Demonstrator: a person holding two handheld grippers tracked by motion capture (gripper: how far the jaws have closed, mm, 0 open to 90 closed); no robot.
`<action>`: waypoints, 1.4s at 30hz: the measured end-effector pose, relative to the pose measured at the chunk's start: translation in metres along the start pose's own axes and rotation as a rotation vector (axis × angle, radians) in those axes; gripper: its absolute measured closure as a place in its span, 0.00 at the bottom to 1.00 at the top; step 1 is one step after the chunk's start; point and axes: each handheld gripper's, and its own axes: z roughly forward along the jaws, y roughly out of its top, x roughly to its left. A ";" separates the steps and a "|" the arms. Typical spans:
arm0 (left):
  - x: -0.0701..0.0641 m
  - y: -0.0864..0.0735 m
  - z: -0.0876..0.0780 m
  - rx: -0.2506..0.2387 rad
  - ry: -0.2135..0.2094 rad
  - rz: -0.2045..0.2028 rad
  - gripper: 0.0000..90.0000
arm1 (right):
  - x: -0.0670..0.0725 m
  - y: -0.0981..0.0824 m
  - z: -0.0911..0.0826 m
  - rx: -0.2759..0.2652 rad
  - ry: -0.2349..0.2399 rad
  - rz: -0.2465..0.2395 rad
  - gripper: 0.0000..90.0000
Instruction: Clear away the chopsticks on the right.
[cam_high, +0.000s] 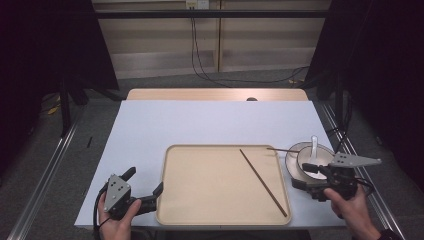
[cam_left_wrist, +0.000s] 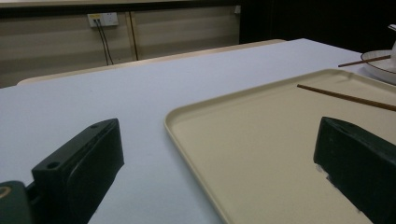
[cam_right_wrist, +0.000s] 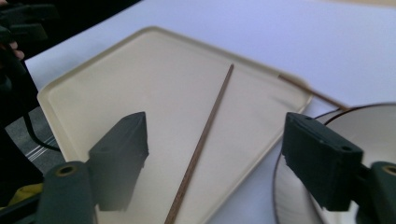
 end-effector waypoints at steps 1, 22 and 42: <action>0.000 0.000 0.000 -0.001 0.002 -0.003 0.02 | 0.000 0.000 0.000 0.000 0.000 0.000 0.23; -0.001 0.001 0.000 -0.015 -0.001 0.009 0.02 | -0.102 0.024 -0.035 -0.015 -0.050 -0.185 0.09; -0.001 0.002 0.000 -0.039 -0.024 0.018 0.02 | -0.178 0.046 -0.022 0.229 -0.024 -0.252 0.31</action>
